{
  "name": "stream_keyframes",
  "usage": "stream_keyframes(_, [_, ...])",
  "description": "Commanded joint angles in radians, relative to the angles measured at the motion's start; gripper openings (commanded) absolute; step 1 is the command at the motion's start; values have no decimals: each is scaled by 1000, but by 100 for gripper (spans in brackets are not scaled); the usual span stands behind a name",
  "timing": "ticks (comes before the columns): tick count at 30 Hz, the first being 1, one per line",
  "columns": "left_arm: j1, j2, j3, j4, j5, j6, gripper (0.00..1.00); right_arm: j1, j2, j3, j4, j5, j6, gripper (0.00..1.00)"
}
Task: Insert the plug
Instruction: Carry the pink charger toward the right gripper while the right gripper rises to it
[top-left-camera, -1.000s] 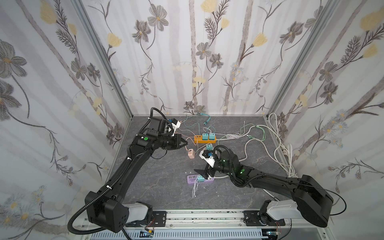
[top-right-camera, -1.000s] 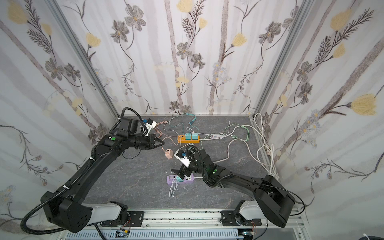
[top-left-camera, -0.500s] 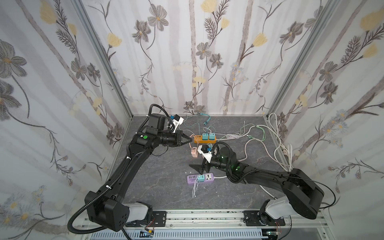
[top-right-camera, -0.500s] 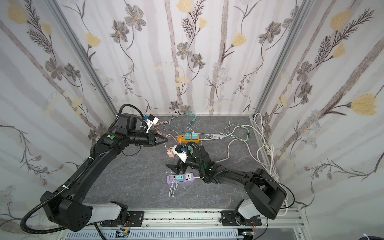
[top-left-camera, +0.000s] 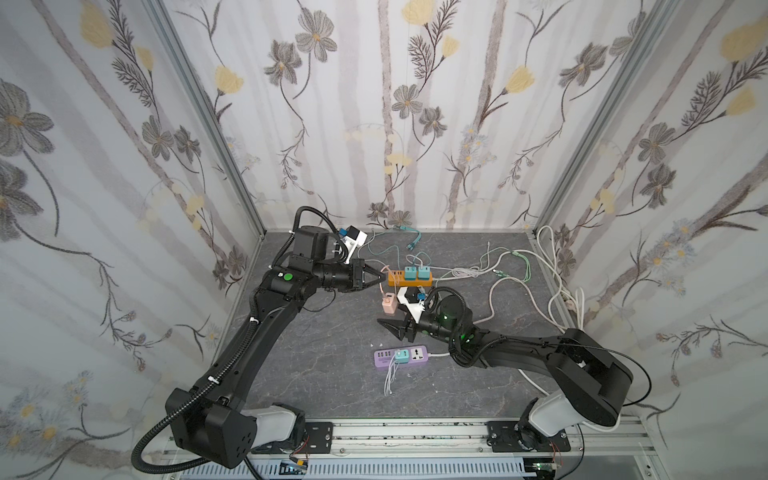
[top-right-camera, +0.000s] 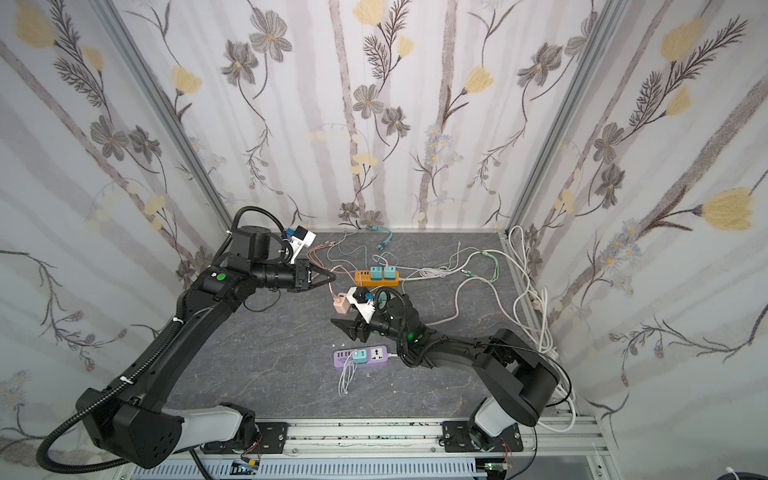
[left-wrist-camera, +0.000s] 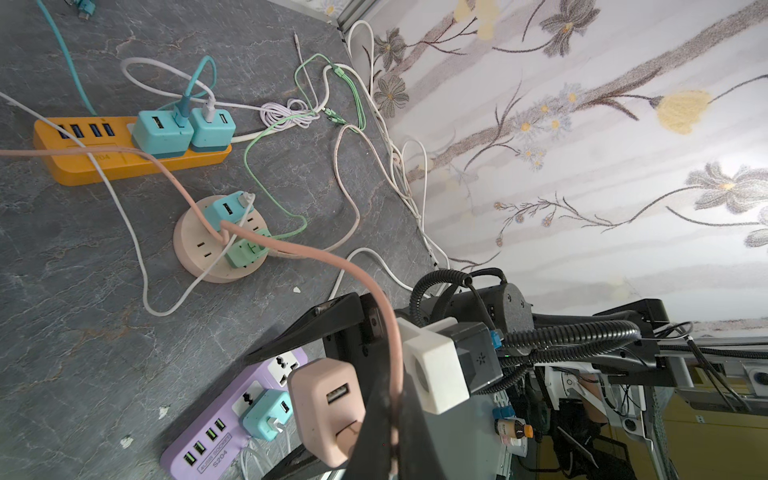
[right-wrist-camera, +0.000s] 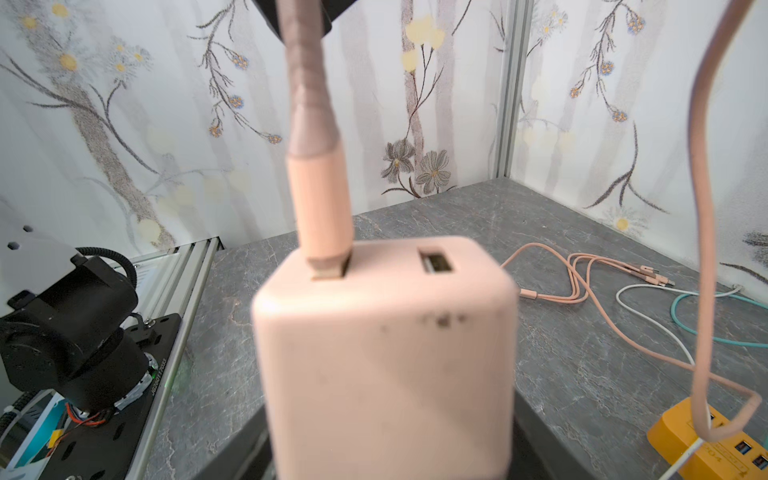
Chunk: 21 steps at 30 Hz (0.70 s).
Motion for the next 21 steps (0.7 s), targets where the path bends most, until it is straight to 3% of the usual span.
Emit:
stream_keyframes(1, [-1, -9, -7, 36, 23, -5, 0, 1, 7, 2, 94, 9, 22, 69])
stream_keyframes(14, [-1, -25, -38, 48, 10, -11, 0, 1, -5, -17, 123, 11, 21, 46])
stream_keyframes(18, [0, -28, -39, 10, -67, 8, 0, 0, -37, -36, 83, 43, 15, 36])
stream_keyframes(19, [0, -28, -39, -8, -100, 15, 2, 0, -52, -39, 54, 56, 4, 34])
stream_keyframes(21, [-1, -28, -36, -53, -207, 24, 21, 0, -90, -47, -20, 87, -31, 30])
